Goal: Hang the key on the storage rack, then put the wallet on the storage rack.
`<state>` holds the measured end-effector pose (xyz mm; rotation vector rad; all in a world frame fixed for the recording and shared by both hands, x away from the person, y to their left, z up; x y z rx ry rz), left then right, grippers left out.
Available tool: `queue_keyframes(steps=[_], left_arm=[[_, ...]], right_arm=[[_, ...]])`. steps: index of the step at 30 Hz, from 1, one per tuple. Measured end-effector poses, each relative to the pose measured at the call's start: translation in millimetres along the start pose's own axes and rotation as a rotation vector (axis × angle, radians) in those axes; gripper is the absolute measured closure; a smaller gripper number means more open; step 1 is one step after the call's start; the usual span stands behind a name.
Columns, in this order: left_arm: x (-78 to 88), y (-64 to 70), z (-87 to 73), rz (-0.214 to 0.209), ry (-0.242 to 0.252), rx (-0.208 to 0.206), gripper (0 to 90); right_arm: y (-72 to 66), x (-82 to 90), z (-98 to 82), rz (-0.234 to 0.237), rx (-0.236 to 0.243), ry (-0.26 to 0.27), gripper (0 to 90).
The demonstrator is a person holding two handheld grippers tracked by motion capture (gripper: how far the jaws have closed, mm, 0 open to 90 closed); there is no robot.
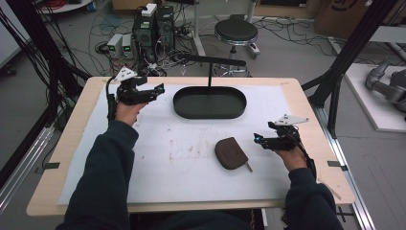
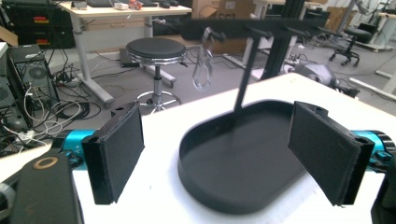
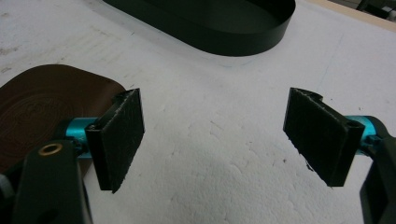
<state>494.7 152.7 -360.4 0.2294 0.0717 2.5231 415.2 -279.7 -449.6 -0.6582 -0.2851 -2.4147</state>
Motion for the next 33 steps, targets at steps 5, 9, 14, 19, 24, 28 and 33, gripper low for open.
queue_keyframes(steps=[5, 9, 14, 19, 24, 28, 33], left_arm=[[25.2, 4.4, -22.9, -0.009, 0.000, -0.005, 18.4], [38.3, 7.2, -39.4, 0.010, -0.025, -0.028, 18.4], [53.7, 9.9, -54.7, 0.013, -0.041, -0.035, 18.4], [61.7, 9.1, -65.9, 0.012, -0.062, -0.041, 18.4], [66.0, 6.9, -71.6, 0.015, -0.059, -0.044, 18.4], [68.9, 9.2, -75.7, 0.010, -0.065, -0.059, 18.9], [72.3, 12.2, -82.7, 0.015, -0.081, -0.094, 19.3]], right_arm=[[-2.5, -2.9, -0.8, -0.002, 0.005, -0.014, 20.7], [-6.8, -3.9, 0.9, 0.007, 0.013, -0.011, 20.7], [-11.8, -4.0, 4.0, 0.020, 0.007, 0.000, 20.7], [-17.3, -5.3, 5.6, 0.028, 0.006, -0.003, 20.7], [-23.4, -8.2, 7.6, 0.049, 0.001, -0.007, 20.7], [-30.4, -10.0, 7.9, 0.067, 0.014, -0.017, 20.8], [-43.8, -9.5, 9.8, 0.110, 0.002, -0.015, 20.7]])
Point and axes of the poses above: each handheld gripper's, and its own axes: x roughly backward along the jaws, z roughly out of its top, y roughly to its right, the point moved 7 cm from there along -x, roughly forward along the jaws, and after that the axes turned 5 degrees about y, right-handed, at the moved point
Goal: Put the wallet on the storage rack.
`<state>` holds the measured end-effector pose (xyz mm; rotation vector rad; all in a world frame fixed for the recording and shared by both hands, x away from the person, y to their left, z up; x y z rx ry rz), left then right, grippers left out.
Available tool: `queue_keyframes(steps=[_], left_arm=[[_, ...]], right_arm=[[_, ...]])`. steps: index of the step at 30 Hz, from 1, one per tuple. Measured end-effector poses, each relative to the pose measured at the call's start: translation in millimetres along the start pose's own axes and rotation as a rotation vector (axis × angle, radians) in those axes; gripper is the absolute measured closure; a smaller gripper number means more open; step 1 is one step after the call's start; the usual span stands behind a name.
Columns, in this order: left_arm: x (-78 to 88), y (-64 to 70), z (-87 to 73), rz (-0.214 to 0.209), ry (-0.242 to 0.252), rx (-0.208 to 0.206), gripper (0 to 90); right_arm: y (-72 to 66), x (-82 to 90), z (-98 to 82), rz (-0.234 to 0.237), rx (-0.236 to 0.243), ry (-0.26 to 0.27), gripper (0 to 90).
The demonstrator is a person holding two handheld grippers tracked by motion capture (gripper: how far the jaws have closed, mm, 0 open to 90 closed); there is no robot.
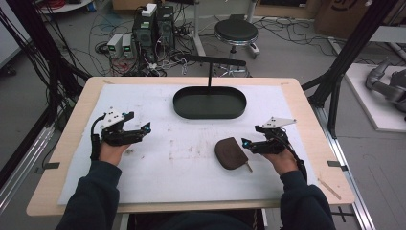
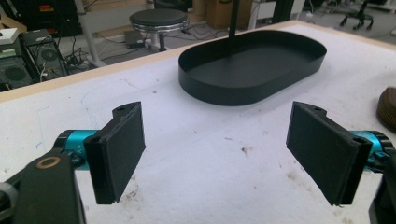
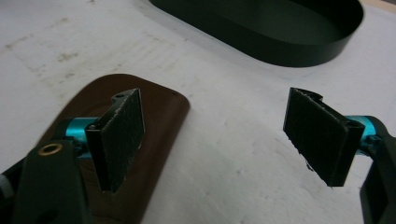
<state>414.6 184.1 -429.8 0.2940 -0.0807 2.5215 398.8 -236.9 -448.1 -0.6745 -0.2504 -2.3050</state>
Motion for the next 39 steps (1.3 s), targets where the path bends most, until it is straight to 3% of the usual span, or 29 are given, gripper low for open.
queue_keyframes(steps=[5, 9, 13, 17, 20, 25, 31, 36, 39], left_arm=[[-3.2, 1.7, -2.9, -0.010, -0.015, -0.014, 19.3], [-4.0, -0.9, -5.0, -0.015, -0.021, 0.005, 19.5], [-3.5, -1.6, -5.7, -0.014, -0.024, 0.012, 19.7], [-2.4, -1.9, -7.0, -0.007, -0.025, 0.015, 20.0], [-1.7, -1.6, -7.4, -0.008, -0.029, 0.018, 20.2], [-2.6, -1.8, -9.1, -0.005, -0.032, 0.023, 20.5], [-2.7, -3.0, -9.4, -0.004, -0.031, 0.028, 20.9], [-3.3, -3.1, -10.4, -0.006, -0.039, 0.028, 21.2], [-3.3, -3.1, -10.4, -0.006, -0.038, 0.028, 21.5]], right_arm=[[-15.3, -11.9, -2.3, 0.059, -0.013, -0.015, 20.7], [-26.2, -22.2, -8.8, 0.116, -0.071, -0.034, 20.7], [-37.9, -30.4, -14.2, 0.155, -0.078, -0.065, 20.7], [-40.2, -35.9, -20.0, 0.148, -0.094, -0.110, 19.9], [-38.6, -38.6, -24.2, 0.151, -0.133, -0.124, 17.3], [-40.9, -41.6, -28.0, 0.208, -0.191, -0.151, 17.6], [-48.6, -43.1, -27.5, 0.257, -0.153, -0.159, 18.1], [-55.6, -42.7, -25.5, 0.301, -0.100, -0.168, 23.5], [-57.0, -42.5, -24.7, 0.304, -0.090, -0.172, 24.7]])
Point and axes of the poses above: each handheld gripper's, and its own axes: x roughly backward along the jaws, z roughly out of its top, y roughly to its right, the point moved 7 cm from there along -x, roughly forward along the jaws, and after that the axes turned 5 degrees about y, right-handed, at the moved point
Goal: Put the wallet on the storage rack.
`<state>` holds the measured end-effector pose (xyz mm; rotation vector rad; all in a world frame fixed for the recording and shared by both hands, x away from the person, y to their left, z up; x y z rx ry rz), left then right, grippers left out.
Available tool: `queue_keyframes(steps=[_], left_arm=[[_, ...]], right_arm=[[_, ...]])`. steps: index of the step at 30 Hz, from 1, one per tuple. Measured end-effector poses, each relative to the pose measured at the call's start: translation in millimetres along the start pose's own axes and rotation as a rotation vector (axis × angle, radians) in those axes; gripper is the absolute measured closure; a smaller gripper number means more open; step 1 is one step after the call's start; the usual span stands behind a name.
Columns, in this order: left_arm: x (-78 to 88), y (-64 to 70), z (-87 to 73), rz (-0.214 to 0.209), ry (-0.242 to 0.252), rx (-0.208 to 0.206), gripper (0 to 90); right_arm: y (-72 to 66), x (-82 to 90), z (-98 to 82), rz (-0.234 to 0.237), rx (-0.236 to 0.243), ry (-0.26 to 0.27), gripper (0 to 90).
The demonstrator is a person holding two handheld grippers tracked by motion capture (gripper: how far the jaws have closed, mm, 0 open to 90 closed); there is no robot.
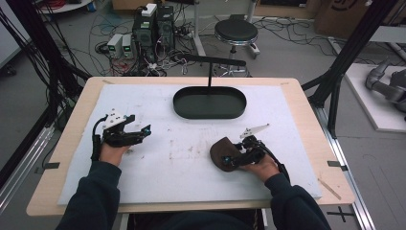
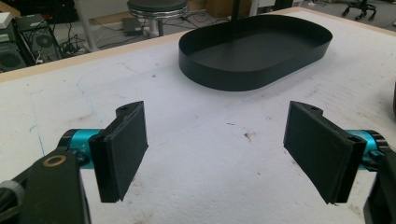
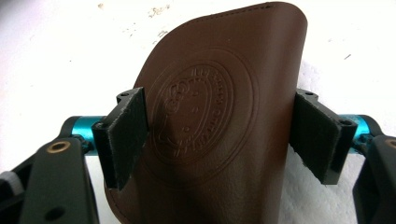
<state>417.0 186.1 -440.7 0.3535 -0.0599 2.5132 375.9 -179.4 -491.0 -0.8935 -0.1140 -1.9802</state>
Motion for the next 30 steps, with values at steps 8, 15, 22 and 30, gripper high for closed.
queue_keyframes(steps=[8, 15, 22, 30], left_arm=[[0.3, -0.7, 0.0, 0.004, -0.002, -0.004, 21.8], [1.3, -2.2, -0.6, 0.011, -0.005, 0.000, 22.1], [2.2, -2.7, -1.0, 0.013, -0.003, 0.003, 22.9], [2.0, -2.3, -1.2, 0.007, -0.006, 0.001, 23.2]], right_arm=[[-3.5, 2.6, 4.2, -0.016, 0.022, -0.016, 33.4], [-7.1, 14.3, 16.2, 0.076, -0.021, 0.064, 57.1], [-15.3, 19.2, 22.0, 0.157, -0.004, 0.109, 63.3], [-28.5, 8.9, 16.5, 0.238, 0.073, 0.039, 60.9]])
Point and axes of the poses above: each handheld gripper's, and its own axes: x roughly backward along the jaws, z roughly out of its top, y roughly to its right, the point moved 7 cm from there along -x, roughly forward along the jaws, and after that the axes turned 5 degrees about y, right-handed, at the moved point
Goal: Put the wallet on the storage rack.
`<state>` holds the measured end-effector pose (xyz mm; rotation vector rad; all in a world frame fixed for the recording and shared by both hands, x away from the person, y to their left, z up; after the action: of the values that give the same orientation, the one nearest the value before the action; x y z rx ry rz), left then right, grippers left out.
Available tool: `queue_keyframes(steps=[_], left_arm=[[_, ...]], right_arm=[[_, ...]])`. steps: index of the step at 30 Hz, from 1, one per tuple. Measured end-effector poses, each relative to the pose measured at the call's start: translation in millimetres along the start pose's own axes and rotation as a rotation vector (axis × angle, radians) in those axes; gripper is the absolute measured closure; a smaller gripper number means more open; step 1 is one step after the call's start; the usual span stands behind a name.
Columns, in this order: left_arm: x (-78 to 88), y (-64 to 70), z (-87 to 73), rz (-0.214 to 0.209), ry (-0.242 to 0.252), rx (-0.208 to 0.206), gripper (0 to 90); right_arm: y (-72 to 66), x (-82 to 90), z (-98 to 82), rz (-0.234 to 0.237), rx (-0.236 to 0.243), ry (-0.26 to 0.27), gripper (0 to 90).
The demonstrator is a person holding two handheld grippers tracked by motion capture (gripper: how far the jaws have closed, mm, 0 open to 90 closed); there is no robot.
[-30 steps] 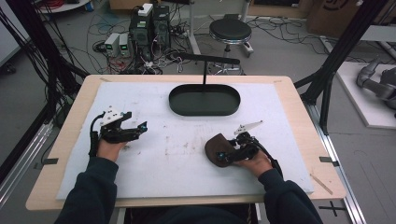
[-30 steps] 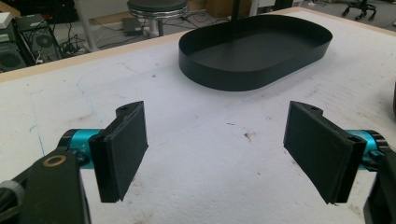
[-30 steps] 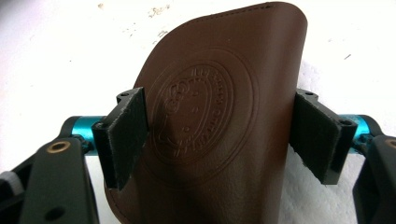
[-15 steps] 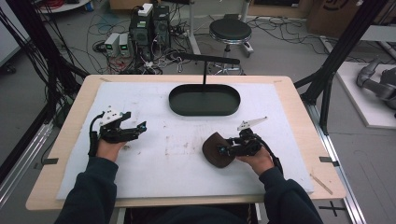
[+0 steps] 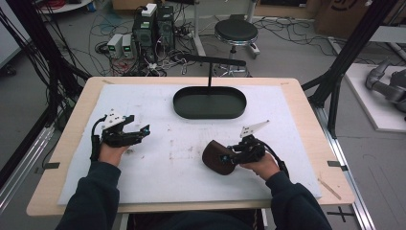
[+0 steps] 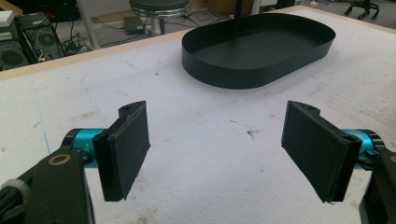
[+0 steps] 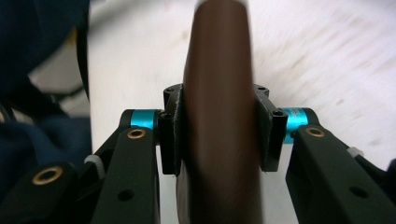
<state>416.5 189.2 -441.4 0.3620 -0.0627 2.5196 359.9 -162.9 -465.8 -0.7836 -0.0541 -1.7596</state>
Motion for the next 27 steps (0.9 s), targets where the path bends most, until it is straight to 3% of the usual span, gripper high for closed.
queue_keyframes(steps=[5, 8, 11, 14, 19, 23, 27], left_arm=[[0.4, 0.1, 0.3, 0.002, 0.002, -0.003, 23.2], [0.1, 0.5, 0.2, 0.004, 0.002, -0.004, 23.2], [0.3, 0.8, -0.3, 0.000, -0.005, -0.019, 23.6], [-0.4, 1.5, -0.9, -0.006, -0.004, -0.029, 24.5], [-1.3, 1.6, -1.7, -0.012, -0.007, -0.030, 24.5], [-1.4, 2.3, -1.6, -0.020, -0.008, -0.025, 24.5], [-1.7, 2.6, -1.7, -0.027, -0.007, -0.019, 24.5]], right_arm=[[-0.6, 0.4, 4.4, -0.071, 0.033, 0.006, 64.9], [10.1, 9.4, 11.4, -0.144, 0.037, 0.060, 64.9], [24.2, 17.0, 18.7, -0.242, 0.030, 0.062, 64.7], [37.4, 21.1, 36.5, -0.305, 0.045, 0.072, 64.6], [54.1, 22.3, 69.3, -0.341, 0.065, 0.086, 64.5], [74.2, 20.9, 94.7, -0.339, 0.045, 0.111, 64.3], [94.4, 15.4, 113.1, -0.380, 0.038, 0.107, 64.3]])
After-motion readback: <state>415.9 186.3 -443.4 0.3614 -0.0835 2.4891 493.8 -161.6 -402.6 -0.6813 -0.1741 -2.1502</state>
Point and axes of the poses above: each handheld gripper's, and its own axes: x roughly backward along the jaws, z roughly out of its top, y roughly to its right, the point moved 7 cm from there along -x, roughly forward along the jaws, and after that the axes turned 5 degrees about y, right-handed, at the moved point
